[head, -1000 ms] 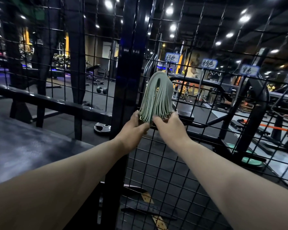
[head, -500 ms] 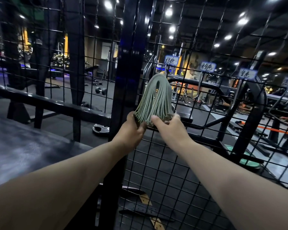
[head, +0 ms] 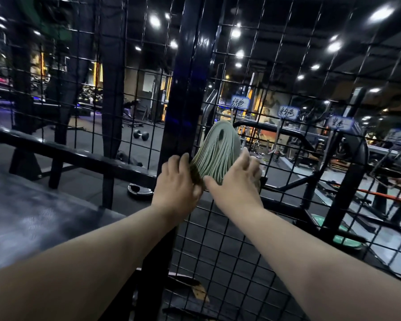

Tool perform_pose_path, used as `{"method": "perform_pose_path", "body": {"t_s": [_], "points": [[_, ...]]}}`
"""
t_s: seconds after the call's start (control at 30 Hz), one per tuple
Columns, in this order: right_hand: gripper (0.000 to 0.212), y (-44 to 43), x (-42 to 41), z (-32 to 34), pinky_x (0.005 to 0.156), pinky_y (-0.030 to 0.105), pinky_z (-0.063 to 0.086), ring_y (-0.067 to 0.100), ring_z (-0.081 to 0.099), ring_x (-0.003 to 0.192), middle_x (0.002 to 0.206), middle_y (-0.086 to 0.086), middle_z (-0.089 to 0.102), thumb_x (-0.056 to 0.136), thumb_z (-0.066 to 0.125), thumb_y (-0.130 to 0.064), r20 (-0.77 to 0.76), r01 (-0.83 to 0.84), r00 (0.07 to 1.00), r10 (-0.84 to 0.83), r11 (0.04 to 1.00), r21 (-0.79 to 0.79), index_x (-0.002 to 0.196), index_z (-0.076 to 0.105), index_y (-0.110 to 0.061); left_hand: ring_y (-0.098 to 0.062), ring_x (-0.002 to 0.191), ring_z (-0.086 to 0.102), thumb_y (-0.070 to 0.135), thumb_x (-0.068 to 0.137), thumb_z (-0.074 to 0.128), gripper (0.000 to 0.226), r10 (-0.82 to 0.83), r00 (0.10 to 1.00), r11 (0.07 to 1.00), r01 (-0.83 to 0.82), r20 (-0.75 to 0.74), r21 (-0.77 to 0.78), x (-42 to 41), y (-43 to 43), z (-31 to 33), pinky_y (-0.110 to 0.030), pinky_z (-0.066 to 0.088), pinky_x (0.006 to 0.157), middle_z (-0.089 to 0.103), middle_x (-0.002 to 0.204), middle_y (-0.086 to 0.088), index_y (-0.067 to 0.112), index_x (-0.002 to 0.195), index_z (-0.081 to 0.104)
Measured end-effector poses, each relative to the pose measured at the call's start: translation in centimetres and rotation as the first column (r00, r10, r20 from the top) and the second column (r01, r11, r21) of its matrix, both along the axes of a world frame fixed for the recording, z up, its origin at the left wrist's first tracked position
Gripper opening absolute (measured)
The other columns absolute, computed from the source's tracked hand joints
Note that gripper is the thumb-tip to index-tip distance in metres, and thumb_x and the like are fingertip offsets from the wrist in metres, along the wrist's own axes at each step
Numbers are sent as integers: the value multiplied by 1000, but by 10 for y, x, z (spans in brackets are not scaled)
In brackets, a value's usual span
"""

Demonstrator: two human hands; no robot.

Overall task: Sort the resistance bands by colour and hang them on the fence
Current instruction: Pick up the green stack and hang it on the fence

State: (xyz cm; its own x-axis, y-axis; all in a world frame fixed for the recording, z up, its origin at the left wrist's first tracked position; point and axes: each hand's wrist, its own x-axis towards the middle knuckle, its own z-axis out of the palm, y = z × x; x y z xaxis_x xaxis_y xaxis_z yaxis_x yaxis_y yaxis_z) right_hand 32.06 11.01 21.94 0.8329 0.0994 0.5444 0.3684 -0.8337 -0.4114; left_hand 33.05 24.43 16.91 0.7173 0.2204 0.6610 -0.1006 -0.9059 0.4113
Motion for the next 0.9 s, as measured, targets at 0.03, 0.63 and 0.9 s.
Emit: {"method": "perform_pose_path", "body": {"t_s": [0.03, 0.63, 0.9], "points": [[108, 1, 2, 1, 116, 47, 24, 34, 13, 141, 152, 12, 10, 85, 66, -54, 6, 11, 1000, -11, 1000, 0, 154, -4, -9, -31, 131, 34, 33, 90, 56, 81, -15, 1000, 1000, 15, -4, 10, 1, 1, 2, -38, 30, 111, 31, 147, -15, 5, 154, 14], [92, -1, 16, 11, 113, 54, 30, 42, 19, 139, 153, 18, -6, 84, 60, -15, 112, -32, 993, 47, 991, -131, 147, 1, -44, -31, 127, 33, 23, 88, 53, 67, -35, 999, 946, 21, 38, 323, 10, -4, 7, -41, 29, 104, 17, 147, -11, 41, 137, 12], [55, -1, 14, 16, 113, 48, 32, 37, 29, 137, 151, 9, 2, 94, 52, -28, 124, -62, 989, 85, 982, -178, 144, 30, -31, -28, 124, 37, 41, 84, 46, 58, -61, 998, 981, 61, -6, 184, 6, -5, 20, -41, 25, 106, 28, 140, -6, 32, 139, 28]]}}
